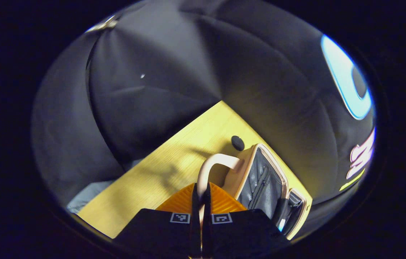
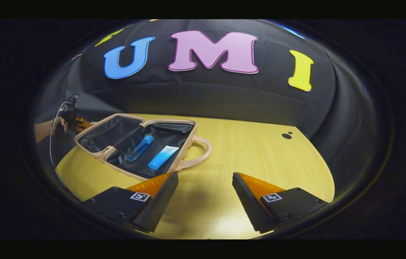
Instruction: First open the suitcase, pack the skin care products into it, and then close the suitcase.
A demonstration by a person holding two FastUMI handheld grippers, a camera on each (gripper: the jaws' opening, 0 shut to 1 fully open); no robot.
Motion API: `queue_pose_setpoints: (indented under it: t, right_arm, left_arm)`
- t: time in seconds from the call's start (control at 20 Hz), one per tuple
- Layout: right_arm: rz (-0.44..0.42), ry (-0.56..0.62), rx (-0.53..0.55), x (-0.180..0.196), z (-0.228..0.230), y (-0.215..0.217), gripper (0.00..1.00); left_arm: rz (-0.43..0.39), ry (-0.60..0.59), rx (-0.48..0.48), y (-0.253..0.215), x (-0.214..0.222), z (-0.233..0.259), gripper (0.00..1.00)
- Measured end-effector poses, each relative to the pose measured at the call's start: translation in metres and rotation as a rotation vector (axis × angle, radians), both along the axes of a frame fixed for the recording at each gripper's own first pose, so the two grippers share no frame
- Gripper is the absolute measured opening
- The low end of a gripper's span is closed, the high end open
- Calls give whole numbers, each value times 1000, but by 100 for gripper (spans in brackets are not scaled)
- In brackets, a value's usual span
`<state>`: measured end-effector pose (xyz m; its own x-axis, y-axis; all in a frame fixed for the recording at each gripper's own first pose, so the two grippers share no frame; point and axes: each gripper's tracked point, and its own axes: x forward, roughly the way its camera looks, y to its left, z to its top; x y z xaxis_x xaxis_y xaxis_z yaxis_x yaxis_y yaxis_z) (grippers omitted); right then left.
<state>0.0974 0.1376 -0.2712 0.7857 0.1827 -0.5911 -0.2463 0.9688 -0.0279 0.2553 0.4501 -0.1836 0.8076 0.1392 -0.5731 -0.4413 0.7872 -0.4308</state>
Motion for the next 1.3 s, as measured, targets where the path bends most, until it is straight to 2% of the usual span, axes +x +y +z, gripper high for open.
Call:
queue_pose_setpoints:
  t: [0.05,0.1,0.15,0.35,0.6,0.7,0.8,0.9,1.1,1.3]
  right_arm:
    - [-2,4,15,3,4,-1,96]
    - [-4,2,28,6,9,-3,90]
    - [-7,-10,35,11,16,-7,96]
    - [-20,-53,77,23,39,-20,96]
    - [-46,-85,143,32,61,-46,96]
    - [-58,-90,150,35,63,-61,97]
    - [-78,-95,157,37,65,-79,97]
    - [-104,-102,155,38,67,-101,97]
    - [-181,-62,149,35,48,-146,98]
    - [-245,-5,126,26,28,-177,98]
  left_arm:
    - [-16,-6,52,-5,-2,19,6]
    - [-30,-15,87,-15,-6,37,6]
    - [-48,-32,119,-25,-8,58,6]
    - [-167,-73,264,-105,-16,144,6]
    - [-344,-70,485,-233,-12,182,6]
    - [-395,-110,478,-290,-7,193,6]
    - [-466,-153,403,-352,-7,188,6]
    - [-524,-153,385,-399,-7,162,6]
    - [-569,-137,396,-470,5,112,6]
    - [-618,-40,345,-515,17,40,6]
